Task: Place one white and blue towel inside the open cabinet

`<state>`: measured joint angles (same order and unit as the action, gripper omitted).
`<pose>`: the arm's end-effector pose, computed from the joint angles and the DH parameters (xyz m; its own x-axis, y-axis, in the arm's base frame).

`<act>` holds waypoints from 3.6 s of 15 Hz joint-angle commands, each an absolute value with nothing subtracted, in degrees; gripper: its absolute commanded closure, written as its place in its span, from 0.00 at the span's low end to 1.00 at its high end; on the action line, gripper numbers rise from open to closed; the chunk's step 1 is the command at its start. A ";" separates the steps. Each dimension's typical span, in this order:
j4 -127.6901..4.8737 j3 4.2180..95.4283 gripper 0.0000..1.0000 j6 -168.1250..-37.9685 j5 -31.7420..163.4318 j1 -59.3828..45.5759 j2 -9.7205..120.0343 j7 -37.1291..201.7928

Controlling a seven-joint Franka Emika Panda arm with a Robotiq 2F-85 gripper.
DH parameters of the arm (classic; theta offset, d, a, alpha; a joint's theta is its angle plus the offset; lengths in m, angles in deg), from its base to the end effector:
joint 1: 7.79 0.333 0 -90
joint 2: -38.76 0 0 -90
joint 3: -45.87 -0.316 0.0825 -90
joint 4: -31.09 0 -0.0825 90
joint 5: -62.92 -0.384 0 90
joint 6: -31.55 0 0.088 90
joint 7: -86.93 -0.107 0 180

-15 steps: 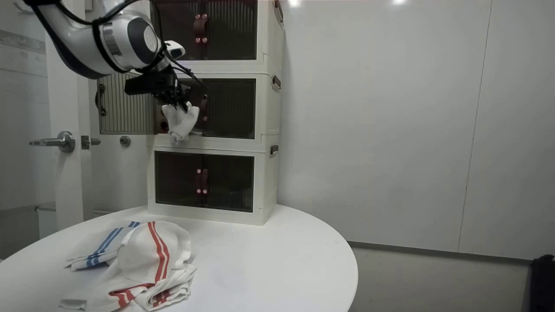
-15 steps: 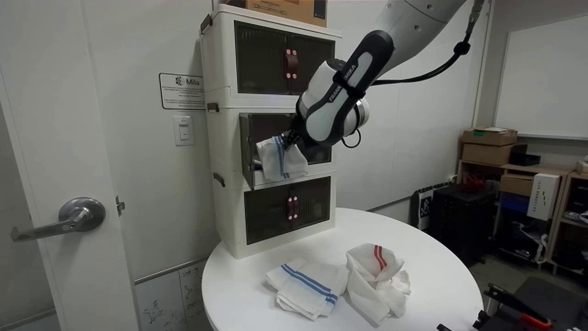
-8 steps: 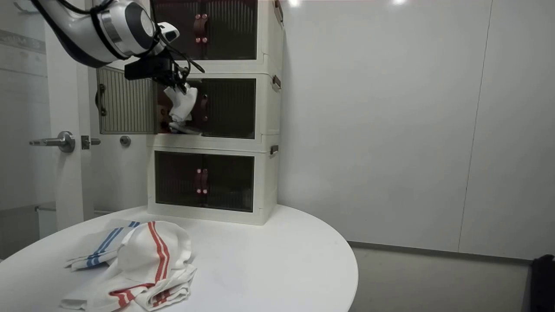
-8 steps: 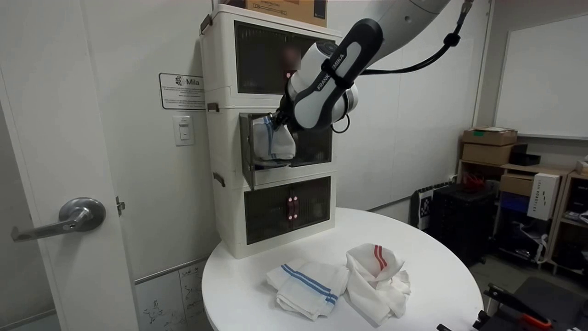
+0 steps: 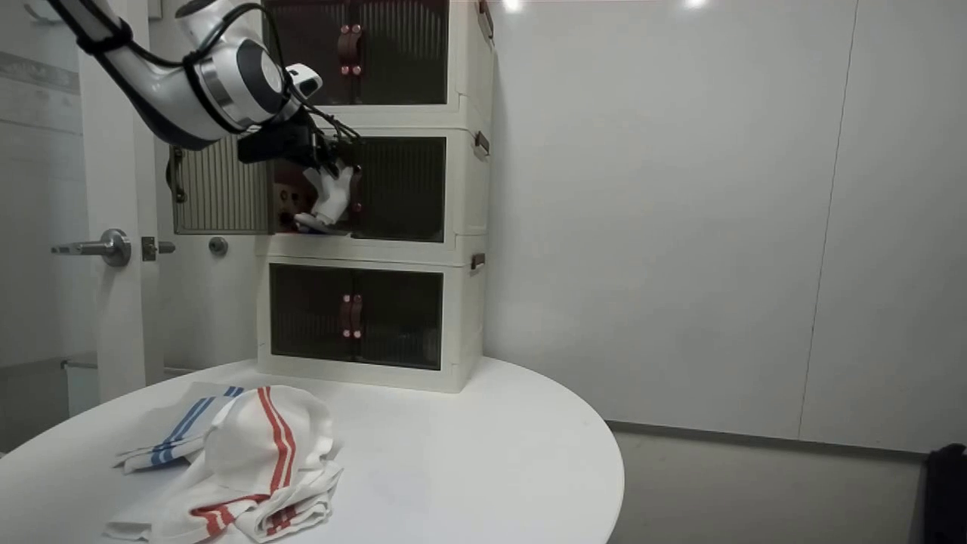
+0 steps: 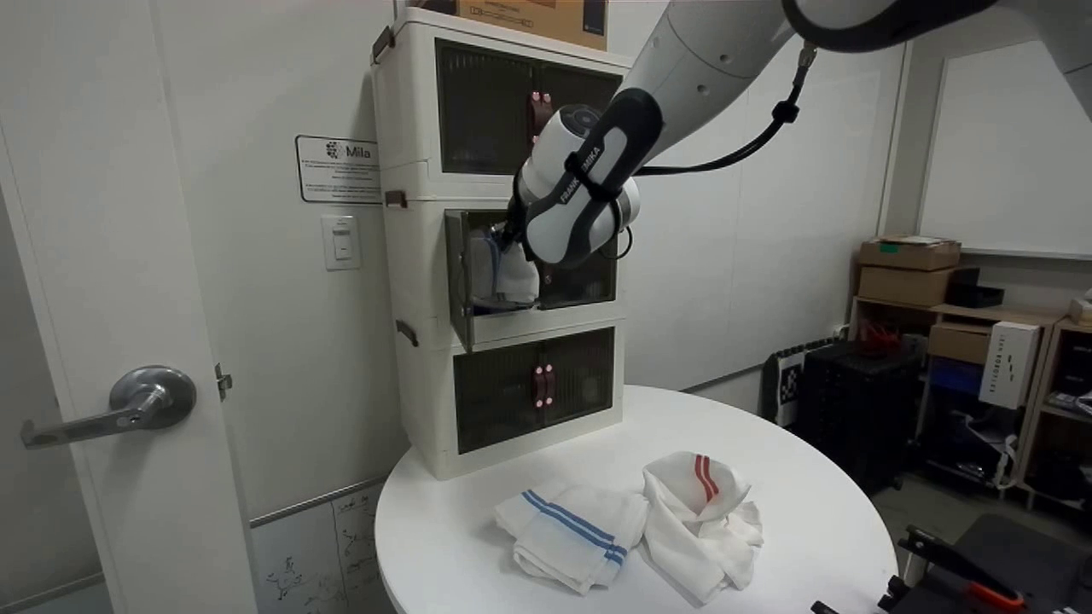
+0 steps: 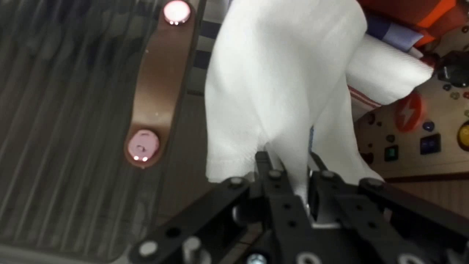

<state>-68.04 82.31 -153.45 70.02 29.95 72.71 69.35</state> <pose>0.7062 0.1174 0.4100 0.5172 0.1597 0.8408 0.0180 -0.9843 0.1758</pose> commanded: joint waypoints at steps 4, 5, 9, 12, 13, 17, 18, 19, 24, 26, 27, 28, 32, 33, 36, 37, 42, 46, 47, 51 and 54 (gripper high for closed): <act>-54.25 81.92 0.92 -152.35 67.10 26.04 83.62 67.56; -52.64 82.02 0.92 -152.20 66.80 25.72 84.79 67.52; -47.57 82.79 0.92 -152.20 65.50 25.03 88.36 67.19; -45.45 83.04 0.92 -152.23 64.63 24.55 90.28 67.00; -45.34 82.72 0.92 -152.19 64.45 24.28 90.47 67.10; -46.17 80.67 0.54 -151.74 65.04 23.29 89.78 68.29; -46.31 79.97 0.46 -151.62 65.27 22.91 89.72 68.63; -46.20 79.84 0.40 -151.74 65.37 22.76 89.98 68.70; -46.55 81.92 0.04 -152.70 65.50 23.70 90.92 68.41; -47.92 83.37 0.00 -153.43 65.59 24.76 90.54 68.36; -49.50 84.20 0.00 -153.88 65.60 25.65 89.71 68.31; -50.57 84.84 0.00 -154.22 65.69 26.30 89.12 68.38; -59.76 90.55 0.00 -156.11 66.30 33.24 84.54 69.07; -63.07 89.93 0.00 -156.38 67.43 34.36 81.90 70.47; -71.57 84.31 0.00 -153.10 73.31 34.76 72.51 75.50; -74.07 80.56 0.00 -152.39 71.82 33.48 69.62 80.12; -85.58 73.20 0.00 -139.47 72.23 30.87 55.23 85.73; -90.59 79.05 0.00 -124.36 75.05 34.32 45.71 82.48; -92.26 71.64 0.00 -121.52 81.23 26.43 41.74 78.54; -101.00 59.05 0.00 -114.57 84.99 12.70 30.29 73.87; -108.98 52.01 0.00 -113.31 79.90 4.83 22.84 74.88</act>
<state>-99.94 58.32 -114.47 82.58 11.55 31.69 75.56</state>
